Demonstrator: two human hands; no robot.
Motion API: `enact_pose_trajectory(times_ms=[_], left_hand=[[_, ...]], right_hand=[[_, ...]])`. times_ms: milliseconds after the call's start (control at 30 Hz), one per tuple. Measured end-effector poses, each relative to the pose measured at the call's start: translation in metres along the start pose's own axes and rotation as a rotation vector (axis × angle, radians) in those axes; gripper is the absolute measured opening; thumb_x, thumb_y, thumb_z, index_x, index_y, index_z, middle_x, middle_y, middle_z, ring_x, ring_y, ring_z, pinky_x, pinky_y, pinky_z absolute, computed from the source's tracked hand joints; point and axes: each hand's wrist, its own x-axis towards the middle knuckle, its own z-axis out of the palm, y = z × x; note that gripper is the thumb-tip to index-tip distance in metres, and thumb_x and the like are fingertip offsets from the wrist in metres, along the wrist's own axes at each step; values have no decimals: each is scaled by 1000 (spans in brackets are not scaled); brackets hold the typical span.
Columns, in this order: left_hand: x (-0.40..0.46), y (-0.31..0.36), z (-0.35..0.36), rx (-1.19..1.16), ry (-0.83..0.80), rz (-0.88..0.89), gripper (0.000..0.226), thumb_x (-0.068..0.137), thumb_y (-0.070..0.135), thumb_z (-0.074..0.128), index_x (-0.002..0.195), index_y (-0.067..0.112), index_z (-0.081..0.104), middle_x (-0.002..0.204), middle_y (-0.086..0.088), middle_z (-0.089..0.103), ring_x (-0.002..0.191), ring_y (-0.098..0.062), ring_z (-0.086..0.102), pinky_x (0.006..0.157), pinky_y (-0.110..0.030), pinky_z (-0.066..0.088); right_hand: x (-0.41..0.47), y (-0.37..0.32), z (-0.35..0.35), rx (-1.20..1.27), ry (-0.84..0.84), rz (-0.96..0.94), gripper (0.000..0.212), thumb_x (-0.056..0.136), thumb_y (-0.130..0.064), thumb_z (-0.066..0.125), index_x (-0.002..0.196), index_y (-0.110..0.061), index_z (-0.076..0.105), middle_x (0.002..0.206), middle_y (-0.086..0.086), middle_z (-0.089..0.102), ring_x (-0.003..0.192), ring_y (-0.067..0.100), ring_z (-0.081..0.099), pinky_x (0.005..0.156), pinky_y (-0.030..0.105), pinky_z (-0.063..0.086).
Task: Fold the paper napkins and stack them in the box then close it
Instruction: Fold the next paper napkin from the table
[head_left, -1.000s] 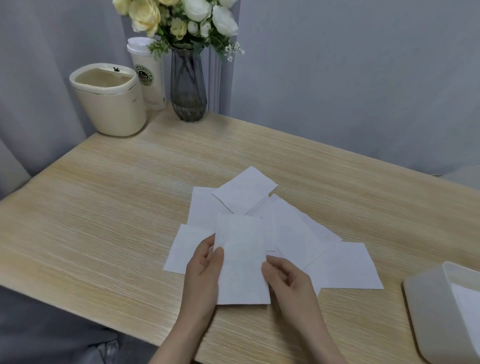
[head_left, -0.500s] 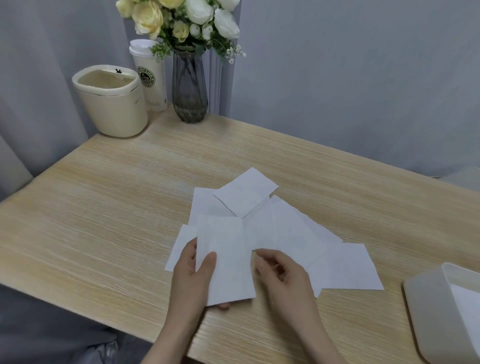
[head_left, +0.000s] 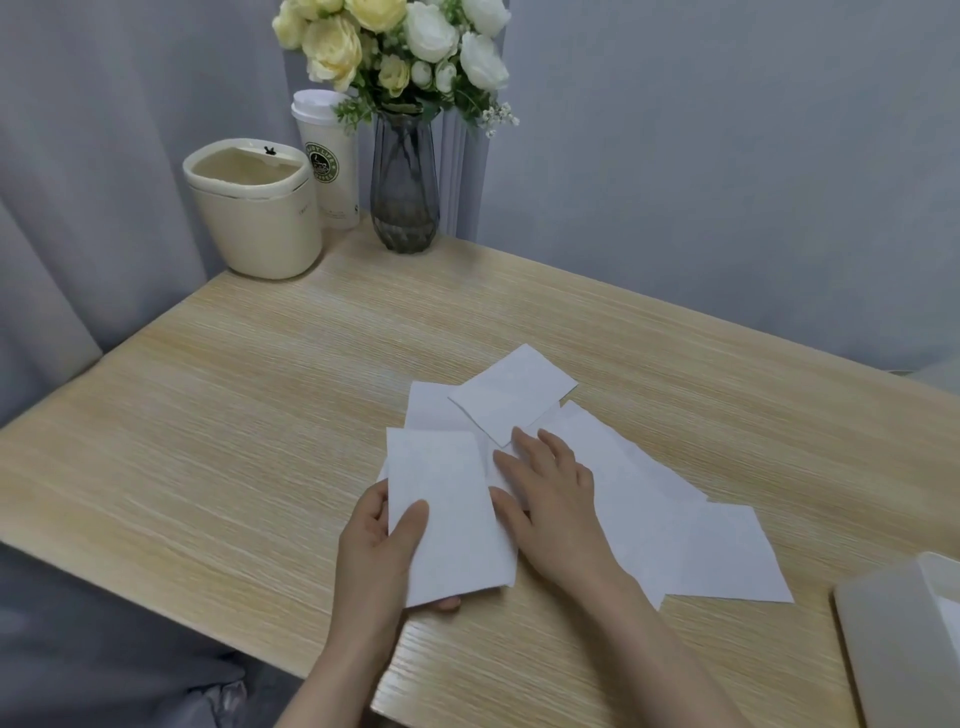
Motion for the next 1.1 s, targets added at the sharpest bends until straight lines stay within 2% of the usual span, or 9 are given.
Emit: enact_pose_trajectory(times_ms=[200, 333, 500, 700, 767, 833, 900, 1033, 1100], left_hand=[[0, 2, 1, 25, 6, -14, 19, 94, 10, 61, 110, 18, 62, 96, -9, 73, 72, -40, 71, 44, -44, 53], [-1, 4, 3, 34, 12, -14, 18, 94, 9, 60, 107, 20, 63, 93, -5, 73, 72, -37, 72, 43, -44, 53], [-2, 5, 2, 39, -1, -6, 18, 94, 8, 59, 107, 21, 63, 92, -5, 73, 70, -38, 72, 43, -44, 53], [-2, 4, 3, 70, -5, -14, 17, 94, 7, 58, 106, 18, 63, 88, -8, 73, 66, -36, 71, 43, -46, 53], [-1, 4, 4, 87, 5, -17, 16, 94, 6, 58, 106, 16, 63, 87, -5, 74, 67, -30, 72, 43, -42, 53], [-1, 5, 6, 101, 12, -11, 16, 94, 4, 58, 104, 16, 65, 89, -4, 75, 67, -20, 72, 44, -33, 53], [-2, 4, 10, 96, 5, -19, 17, 94, 3, 58, 102, 16, 67, 91, -5, 76, 68, -17, 72, 45, -29, 52], [-8, -1, 24, 93, -45, -63, 16, 95, 4, 57, 105, 13, 66, 87, -2, 76, 68, -17, 73, 43, -29, 52], [-9, -5, 32, 107, -54, -69, 17, 95, 5, 57, 106, 13, 66, 91, -3, 76, 74, -20, 74, 49, -36, 57]], right_hand=[[6, -4, 1, -52, 29, -20, 48, 100, -40, 32, 144, -22, 32, 158, -10, 15, 145, 14, 0, 112, 35, 7], [2, -1, -3, -41, 50, -16, 52, 100, -42, 32, 147, -20, 29, 156, -12, 18, 144, 12, 1, 112, 32, 4], [-25, 17, -18, -55, 94, -44, 48, 101, -43, 30, 145, -25, 36, 153, -19, 23, 144, 8, 0, 114, 34, 5], [-76, 51, -40, -122, 30, -88, 52, 99, -48, 15, 136, -33, 47, 144, -31, 31, 143, 2, 4, 110, 26, 6], [-93, 63, -44, -122, 9, -93, 55, 99, -52, 11, 134, -35, 50, 141, -35, 30, 141, -2, 4, 108, 25, 7], [-107, 71, -48, -133, 34, -111, 61, 98, -54, 9, 128, -33, 58, 137, -34, 39, 139, 0, 17, 105, 32, 18], [-120, 77, -51, -127, 121, -137, 64, 99, -51, 12, 117, -27, 68, 129, -26, 54, 130, 6, 34, 93, 38, 32], [-135, 87, -56, -177, 216, -172, 63, 102, -47, 15, 105, -25, 73, 120, -22, 62, 122, 9, 40, 83, 39, 43], [-137, 89, -60, -210, 239, -196, 51, 100, -44, 25, 99, -30, 74, 115, -25, 63, 119, 8, 41, 80, 37, 45]])
